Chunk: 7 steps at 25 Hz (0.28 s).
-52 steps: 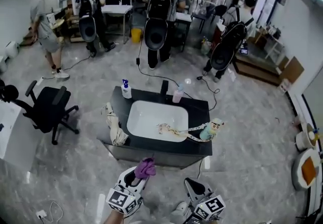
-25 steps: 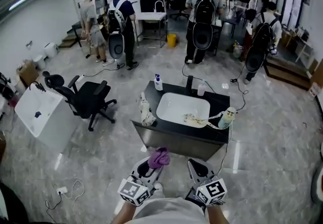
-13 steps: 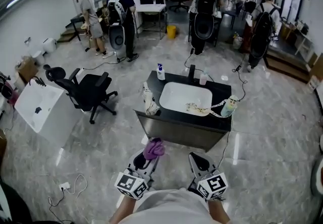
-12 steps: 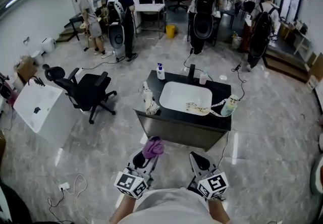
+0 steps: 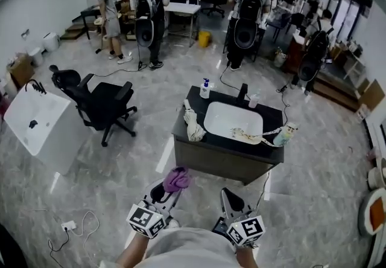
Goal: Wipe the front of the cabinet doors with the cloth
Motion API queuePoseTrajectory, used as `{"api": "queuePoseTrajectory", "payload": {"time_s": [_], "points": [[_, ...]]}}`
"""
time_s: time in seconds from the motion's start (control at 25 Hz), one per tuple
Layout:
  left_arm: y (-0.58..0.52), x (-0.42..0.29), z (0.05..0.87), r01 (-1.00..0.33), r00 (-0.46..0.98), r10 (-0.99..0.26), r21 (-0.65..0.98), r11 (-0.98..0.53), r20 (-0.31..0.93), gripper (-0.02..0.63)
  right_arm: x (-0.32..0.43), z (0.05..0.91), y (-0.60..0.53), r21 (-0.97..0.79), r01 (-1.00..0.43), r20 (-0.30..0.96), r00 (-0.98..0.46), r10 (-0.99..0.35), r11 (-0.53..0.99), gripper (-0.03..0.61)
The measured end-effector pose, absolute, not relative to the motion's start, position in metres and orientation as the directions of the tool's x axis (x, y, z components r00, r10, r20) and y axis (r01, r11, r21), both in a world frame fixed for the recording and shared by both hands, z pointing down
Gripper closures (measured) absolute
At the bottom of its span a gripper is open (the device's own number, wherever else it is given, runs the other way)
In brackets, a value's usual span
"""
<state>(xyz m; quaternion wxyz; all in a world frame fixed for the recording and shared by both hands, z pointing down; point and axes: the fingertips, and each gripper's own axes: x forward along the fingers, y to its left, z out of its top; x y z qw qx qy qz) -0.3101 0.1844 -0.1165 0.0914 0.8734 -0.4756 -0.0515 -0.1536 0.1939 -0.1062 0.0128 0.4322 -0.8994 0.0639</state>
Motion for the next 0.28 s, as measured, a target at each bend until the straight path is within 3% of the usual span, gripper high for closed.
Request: {"api": "queuePoseTrajectory", "payload": {"time_s": [0.28], "points": [[0.188,-0.355,-0.113,-0.815,0.552,-0.834,0.207,-0.542,-0.010,0.465,-0.195,-0.102,0.206,-0.139,-0.785,0.093,-0.617,-0.782,0.603,0.552]]}}
